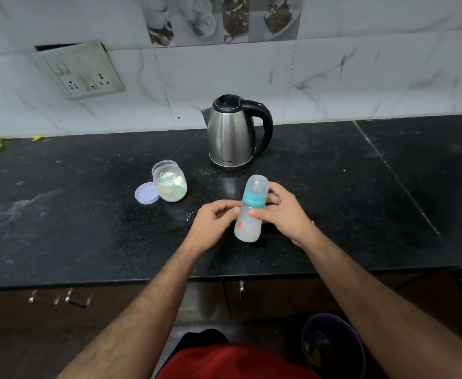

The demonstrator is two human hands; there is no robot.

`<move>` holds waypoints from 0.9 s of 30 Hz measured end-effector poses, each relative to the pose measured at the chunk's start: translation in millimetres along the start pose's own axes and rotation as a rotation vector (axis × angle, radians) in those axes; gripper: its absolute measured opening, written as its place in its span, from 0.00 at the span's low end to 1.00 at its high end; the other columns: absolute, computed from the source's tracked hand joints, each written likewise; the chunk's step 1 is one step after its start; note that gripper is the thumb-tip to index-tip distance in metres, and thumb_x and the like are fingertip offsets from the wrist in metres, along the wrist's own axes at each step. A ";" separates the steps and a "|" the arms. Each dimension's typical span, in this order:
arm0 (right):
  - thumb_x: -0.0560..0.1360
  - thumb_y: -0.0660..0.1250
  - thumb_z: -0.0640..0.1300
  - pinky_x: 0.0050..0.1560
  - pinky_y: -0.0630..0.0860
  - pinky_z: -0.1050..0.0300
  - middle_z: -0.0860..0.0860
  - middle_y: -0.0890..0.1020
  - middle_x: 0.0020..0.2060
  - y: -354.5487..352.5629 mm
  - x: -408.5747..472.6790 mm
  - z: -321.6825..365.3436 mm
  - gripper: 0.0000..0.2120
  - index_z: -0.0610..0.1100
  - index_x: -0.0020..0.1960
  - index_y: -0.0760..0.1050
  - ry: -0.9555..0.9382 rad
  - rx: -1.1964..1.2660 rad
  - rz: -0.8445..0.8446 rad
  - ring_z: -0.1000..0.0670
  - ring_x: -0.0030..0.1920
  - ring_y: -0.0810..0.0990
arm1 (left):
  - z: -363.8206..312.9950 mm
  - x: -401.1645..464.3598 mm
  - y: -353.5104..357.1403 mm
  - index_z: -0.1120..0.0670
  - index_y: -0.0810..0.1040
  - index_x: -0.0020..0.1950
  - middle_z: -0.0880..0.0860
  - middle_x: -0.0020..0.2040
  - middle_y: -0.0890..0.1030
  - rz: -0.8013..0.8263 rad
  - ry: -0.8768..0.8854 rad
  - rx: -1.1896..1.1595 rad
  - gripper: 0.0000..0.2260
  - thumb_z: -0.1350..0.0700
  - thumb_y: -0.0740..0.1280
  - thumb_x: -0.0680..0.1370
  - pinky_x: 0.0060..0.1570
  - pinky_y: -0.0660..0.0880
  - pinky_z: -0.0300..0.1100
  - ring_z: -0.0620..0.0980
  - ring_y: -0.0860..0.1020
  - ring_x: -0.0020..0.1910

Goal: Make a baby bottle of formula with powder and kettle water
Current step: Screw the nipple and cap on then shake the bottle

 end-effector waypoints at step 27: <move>0.67 0.75 0.33 0.60 0.78 0.47 0.49 0.80 0.55 -13.7 164.1 -12.9 0.28 0.46 0.64 0.72 0.008 -0.476 -0.143 0.49 0.56 0.80 | 39.7 167.1 -18.4 0.52 0.78 0.67 0.49 0.60 0.83 0.070 -0.144 0.166 0.18 0.64 0.67 0.78 0.44 0.77 0.36 0.40 0.80 0.48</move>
Point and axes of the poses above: each hand's wrist, its own x-axis towards the middle knuckle, its own y-axis out of the palm, z = x × y, the point moved 8 cm from there along x, towards the middle knuckle
